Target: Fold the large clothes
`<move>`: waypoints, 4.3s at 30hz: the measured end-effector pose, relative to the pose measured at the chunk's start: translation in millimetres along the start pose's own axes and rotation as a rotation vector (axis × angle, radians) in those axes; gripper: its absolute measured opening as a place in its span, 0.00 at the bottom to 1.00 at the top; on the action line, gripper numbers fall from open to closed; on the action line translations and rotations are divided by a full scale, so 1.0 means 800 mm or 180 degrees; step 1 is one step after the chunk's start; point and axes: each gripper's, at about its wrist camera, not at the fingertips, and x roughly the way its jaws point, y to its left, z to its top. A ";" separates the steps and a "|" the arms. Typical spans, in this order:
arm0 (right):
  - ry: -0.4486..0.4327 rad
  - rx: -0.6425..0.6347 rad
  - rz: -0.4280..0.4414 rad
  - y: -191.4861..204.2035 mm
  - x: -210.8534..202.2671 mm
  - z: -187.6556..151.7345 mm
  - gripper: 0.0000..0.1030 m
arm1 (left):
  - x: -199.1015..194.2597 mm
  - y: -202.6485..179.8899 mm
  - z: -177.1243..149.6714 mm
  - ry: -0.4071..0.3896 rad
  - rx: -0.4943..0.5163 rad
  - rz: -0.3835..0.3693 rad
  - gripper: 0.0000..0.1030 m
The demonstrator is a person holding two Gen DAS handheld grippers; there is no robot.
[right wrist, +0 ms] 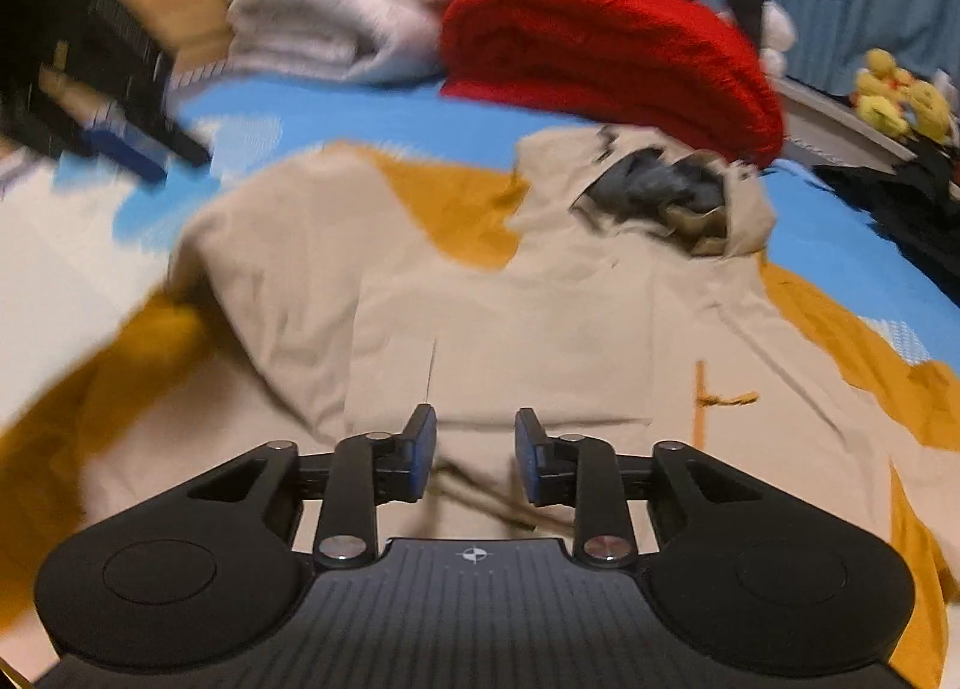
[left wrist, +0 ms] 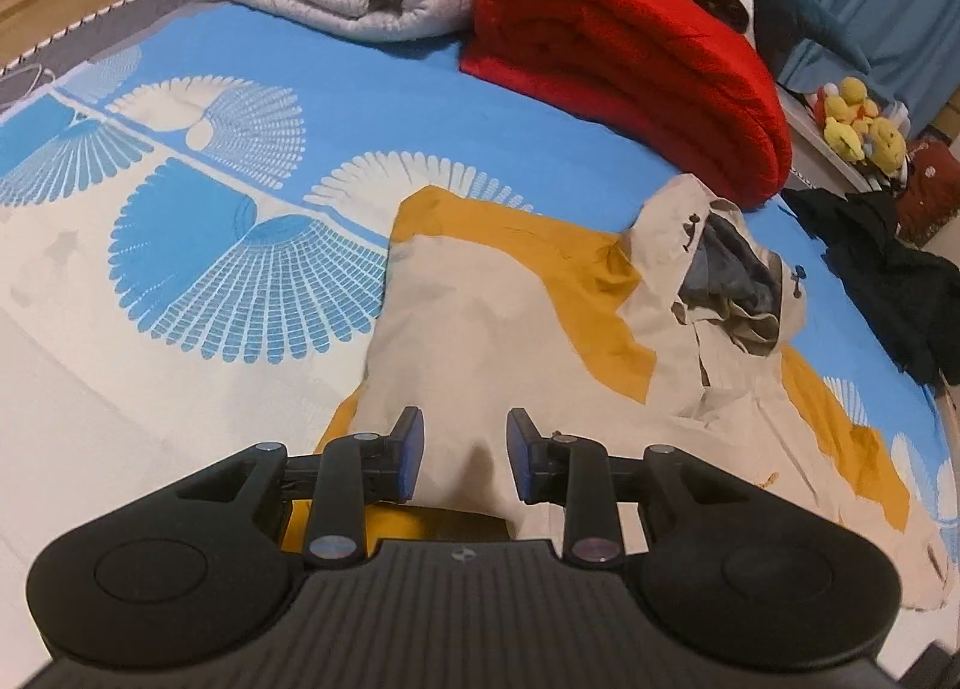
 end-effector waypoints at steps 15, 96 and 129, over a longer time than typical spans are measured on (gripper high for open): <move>0.0005 -0.0768 -0.0453 0.017 0.018 -0.020 0.00 | 0.003 0.014 0.004 0.0008 -0.0063 0.0037 0.34; -0.0933 0.3263 -0.1720 -0.493 -0.207 -0.178 0.26 | 0.061 -0.077 -0.077 0.0395 0.0927 -0.0193 0.40; -0.1155 0.4489 -0.2677 -0.703 -0.145 -0.285 0.03 | 0.071 -0.077 -0.071 0.0416 0.0987 -0.0213 0.40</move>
